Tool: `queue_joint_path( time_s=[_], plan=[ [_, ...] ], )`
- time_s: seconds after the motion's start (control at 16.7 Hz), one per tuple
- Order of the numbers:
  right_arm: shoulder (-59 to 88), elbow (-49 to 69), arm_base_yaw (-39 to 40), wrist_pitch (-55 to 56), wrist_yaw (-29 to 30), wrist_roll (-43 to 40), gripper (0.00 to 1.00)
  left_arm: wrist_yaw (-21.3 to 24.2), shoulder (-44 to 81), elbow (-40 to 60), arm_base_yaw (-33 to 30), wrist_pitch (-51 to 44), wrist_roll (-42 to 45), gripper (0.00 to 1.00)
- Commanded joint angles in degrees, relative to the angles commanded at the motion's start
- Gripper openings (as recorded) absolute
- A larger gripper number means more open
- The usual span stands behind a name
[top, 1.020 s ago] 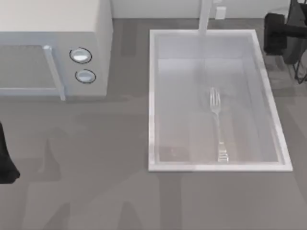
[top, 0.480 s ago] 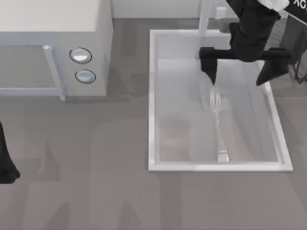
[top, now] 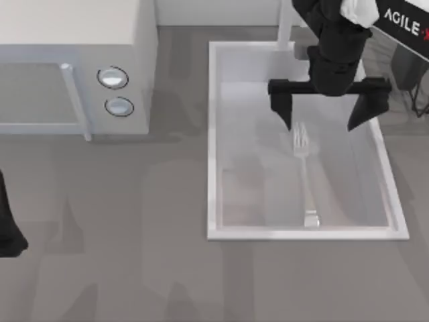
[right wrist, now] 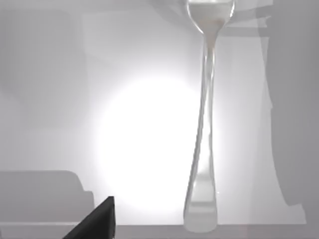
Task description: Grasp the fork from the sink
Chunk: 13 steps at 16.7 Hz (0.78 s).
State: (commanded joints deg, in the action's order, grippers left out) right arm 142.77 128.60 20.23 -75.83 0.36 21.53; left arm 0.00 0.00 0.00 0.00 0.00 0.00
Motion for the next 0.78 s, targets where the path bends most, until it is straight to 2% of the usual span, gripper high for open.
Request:
queue_joint_path(
  time_s=[0.3,0.78],
  plan=[
    [1.76,-3.00,-0.27,4.22,0.01,-0.01,1.00,0.00,0.00,0.00,0.00,0.00,0.00,1.00],
    [9.74,-14.35,0.05,24.38,0.13,0.14,1.00,0.00,0.00,0.00,0.00,0.00,0.00,1.00]
  ],
)
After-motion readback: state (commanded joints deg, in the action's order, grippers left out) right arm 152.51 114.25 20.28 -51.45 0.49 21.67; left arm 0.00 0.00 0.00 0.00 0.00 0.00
